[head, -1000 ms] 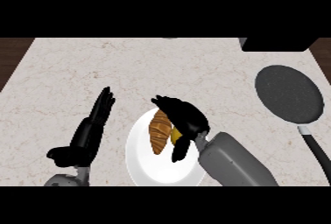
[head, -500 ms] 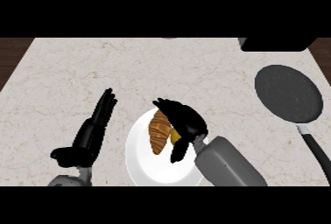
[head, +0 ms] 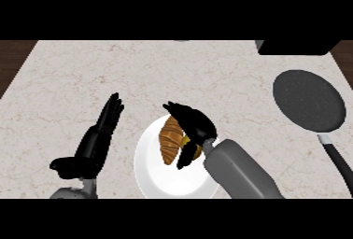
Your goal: Pick the croissant from the plate and place it in the pan
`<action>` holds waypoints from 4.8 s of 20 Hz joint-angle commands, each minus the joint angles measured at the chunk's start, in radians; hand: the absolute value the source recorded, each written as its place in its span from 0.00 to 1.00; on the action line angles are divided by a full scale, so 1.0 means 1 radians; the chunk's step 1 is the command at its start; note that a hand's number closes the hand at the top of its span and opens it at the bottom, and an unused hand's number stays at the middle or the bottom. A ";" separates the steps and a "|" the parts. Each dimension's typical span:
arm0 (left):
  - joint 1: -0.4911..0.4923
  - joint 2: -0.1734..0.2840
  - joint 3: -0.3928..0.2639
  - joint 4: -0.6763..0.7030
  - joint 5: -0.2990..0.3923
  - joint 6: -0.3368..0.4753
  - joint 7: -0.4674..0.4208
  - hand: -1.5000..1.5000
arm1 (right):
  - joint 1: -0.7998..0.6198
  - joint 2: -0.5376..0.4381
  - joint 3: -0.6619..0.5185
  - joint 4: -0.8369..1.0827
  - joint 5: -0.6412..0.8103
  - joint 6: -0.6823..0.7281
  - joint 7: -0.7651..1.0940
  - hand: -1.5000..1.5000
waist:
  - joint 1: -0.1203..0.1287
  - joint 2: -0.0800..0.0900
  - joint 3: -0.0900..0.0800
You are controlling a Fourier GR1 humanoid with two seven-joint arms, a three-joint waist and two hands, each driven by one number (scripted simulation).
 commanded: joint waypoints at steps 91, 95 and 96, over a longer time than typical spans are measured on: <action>-0.017 -0.071 0.033 0.001 -0.050 -0.076 0.015 0.50 | -0.185 -0.528 -0.911 0.655 -0.297 -0.612 -0.462 0.00 | 0.047 0.025 0.008; -0.023 -0.063 0.062 0.020 -0.048 -0.071 -0.012 0.50 | -0.161 -0.553 -1.014 0.659 -0.400 -0.559 -0.587 0.00 | 0.026 0.017 0.005; 0.028 -0.047 0.048 0.005 -0.049 -0.091 -0.023 0.50 | -0.149 -0.583 -1.039 0.666 -0.424 -0.517 -0.608 0.00 | 0.028 0.016 0.005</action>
